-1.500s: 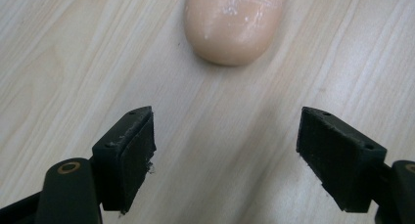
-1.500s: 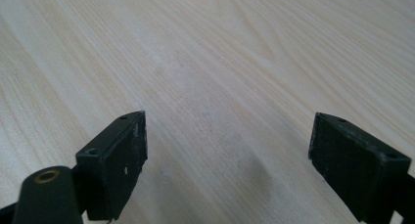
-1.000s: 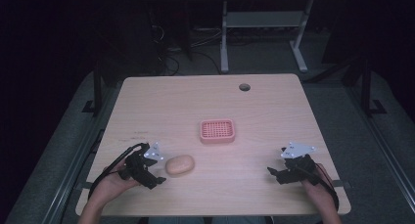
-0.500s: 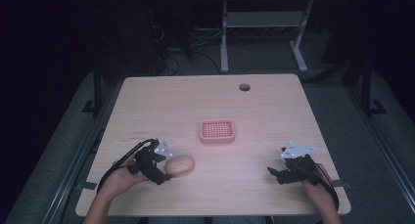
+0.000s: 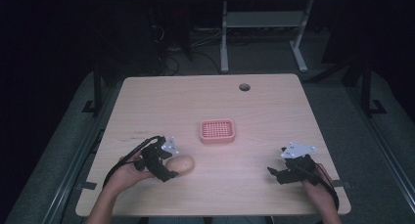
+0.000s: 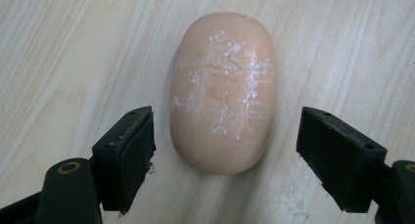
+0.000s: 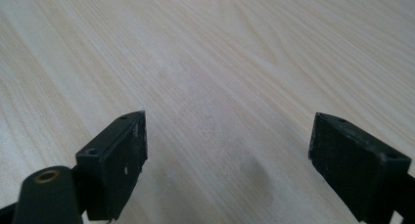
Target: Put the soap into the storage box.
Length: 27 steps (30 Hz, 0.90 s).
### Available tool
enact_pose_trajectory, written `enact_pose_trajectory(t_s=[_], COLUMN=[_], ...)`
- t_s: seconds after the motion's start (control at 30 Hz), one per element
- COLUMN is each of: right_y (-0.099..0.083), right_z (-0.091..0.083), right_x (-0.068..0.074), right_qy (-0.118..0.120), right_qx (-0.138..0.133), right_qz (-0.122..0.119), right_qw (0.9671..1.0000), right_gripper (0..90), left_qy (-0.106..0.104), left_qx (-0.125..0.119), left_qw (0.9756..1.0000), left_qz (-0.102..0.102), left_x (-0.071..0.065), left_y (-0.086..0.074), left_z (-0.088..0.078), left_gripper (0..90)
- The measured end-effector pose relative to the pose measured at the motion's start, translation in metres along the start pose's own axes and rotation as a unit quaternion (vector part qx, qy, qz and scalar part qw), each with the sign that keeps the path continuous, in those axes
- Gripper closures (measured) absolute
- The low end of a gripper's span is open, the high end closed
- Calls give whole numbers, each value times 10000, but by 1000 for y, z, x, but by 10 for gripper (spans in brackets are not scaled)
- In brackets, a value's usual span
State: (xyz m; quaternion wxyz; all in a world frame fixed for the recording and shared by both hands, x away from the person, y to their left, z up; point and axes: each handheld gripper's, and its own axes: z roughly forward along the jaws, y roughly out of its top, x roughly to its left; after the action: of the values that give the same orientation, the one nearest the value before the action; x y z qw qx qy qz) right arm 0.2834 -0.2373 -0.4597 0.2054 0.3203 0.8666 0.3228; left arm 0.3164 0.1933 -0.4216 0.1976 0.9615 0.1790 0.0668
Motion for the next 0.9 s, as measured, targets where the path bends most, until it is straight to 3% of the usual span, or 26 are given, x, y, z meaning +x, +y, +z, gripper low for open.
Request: enact_pose_trajectory(t_s=[0.5, 0.9], right_y=[0, 0], right_z=[0, 0], right_x=[1, 1], right_qy=[16, 25], right_qx=[-10, -14], right_qz=[13, 9], right_qw=[10000, 10000], right_gripper=[138, 138], left_qy=[-114, -211], left_qx=[179, 397], left_qw=[9997, 9990], left_qz=[118, 51], left_x=[0, 2], left_y=[15, 21], left_z=[9, 21], left_gripper=[218, 222])
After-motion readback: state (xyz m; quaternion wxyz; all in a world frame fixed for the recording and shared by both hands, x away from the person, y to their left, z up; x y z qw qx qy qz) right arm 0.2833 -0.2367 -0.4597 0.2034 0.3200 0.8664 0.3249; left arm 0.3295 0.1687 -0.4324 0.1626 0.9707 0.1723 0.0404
